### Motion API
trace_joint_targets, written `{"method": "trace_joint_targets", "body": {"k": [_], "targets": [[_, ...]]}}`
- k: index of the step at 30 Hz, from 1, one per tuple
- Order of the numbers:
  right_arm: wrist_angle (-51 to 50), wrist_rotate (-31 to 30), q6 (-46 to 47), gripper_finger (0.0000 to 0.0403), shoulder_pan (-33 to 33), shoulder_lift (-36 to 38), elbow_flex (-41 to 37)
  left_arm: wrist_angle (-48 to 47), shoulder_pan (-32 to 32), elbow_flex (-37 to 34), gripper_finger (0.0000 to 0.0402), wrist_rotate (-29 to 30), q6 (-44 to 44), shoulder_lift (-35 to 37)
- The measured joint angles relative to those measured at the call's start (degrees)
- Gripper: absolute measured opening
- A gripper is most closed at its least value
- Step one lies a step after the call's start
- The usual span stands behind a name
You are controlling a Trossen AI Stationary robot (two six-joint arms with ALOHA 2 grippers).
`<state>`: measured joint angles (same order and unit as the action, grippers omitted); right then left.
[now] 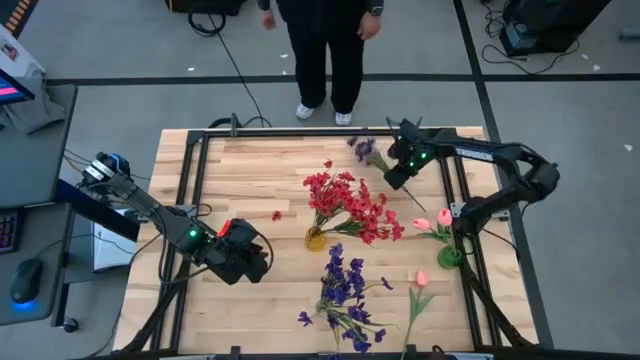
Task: Sort flowers into vase by color
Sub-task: Put the purple flower into the transparent vase
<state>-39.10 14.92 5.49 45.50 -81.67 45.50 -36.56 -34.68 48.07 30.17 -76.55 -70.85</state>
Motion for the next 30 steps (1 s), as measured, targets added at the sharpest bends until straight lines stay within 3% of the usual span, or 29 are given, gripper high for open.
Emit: {"method": "trace_joint_targets", "body": {"k": [10, 17, 26, 30], "targets": [[-7.62, 4.0, 0.82, 0.0006, 2.27, 14.22, 14.35, -0.72, 0.02, -0.02, 0.0135, 1.39, 0.02, 0.0], [-11.28, 7.55, 2.76, 0.0006, 2.38, 19.58, 25.68, -0.78, 0.17, -0.02, 0.0135, 2.72, 0.04, 0.0], [-8.75, 18.96, 9.94, 0.0006, 1.01, 23.8, 32.26, -0.74, 0.17, -0.02, 0.0135, 2.74, 0.04, 0.0], [-2.77, 22.6, 14.84, 0.0006, -1.71, 26.2, 32.43, -0.72, 0.17, -0.02, 0.0135, 2.75, 0.04, 0.0]]}}
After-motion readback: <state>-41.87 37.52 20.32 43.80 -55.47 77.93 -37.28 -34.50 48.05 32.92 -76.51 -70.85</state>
